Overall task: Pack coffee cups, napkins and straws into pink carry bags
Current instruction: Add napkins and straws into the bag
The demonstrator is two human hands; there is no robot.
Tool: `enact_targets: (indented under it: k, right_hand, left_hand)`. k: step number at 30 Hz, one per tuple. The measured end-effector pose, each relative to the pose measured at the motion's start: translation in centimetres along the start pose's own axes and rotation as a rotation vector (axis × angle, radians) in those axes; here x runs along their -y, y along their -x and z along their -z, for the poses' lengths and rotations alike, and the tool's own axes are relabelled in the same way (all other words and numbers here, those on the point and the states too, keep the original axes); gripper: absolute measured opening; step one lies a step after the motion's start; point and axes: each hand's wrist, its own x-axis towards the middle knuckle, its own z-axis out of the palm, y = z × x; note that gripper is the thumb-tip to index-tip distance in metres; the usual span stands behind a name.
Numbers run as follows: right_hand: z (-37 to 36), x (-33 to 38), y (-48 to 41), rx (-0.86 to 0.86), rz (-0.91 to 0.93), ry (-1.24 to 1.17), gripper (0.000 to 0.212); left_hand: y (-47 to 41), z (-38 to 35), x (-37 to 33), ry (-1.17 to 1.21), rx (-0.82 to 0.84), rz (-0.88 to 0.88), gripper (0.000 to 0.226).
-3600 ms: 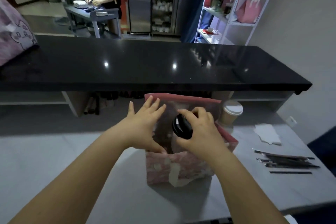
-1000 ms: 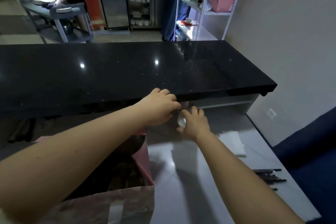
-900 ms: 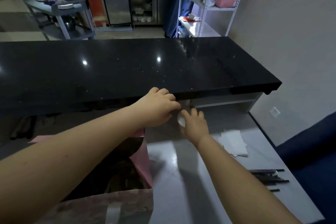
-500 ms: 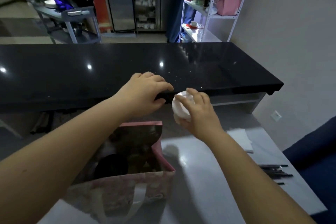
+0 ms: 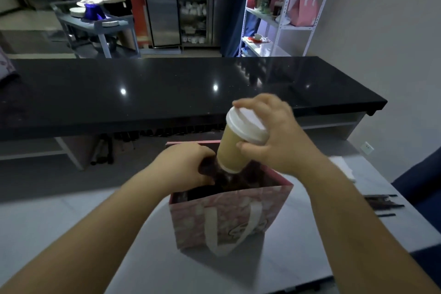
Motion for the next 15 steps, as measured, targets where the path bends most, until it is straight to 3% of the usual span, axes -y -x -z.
enact_targets:
  k: [5,15]
  right_hand:
    - [-5.5,-0.2,2.8,0.185,-0.083,0.325,0.074]
    - [-7.7,-3.3,2.0,0.448,-0.280,0.800,0.072]
  left_hand:
    - [0.0,-2.2,0.2,-0.188,0.051,0.005,0.117]
    - [2.5,-4.2,-1.0,-0.239,0.074,-0.045,0.148]
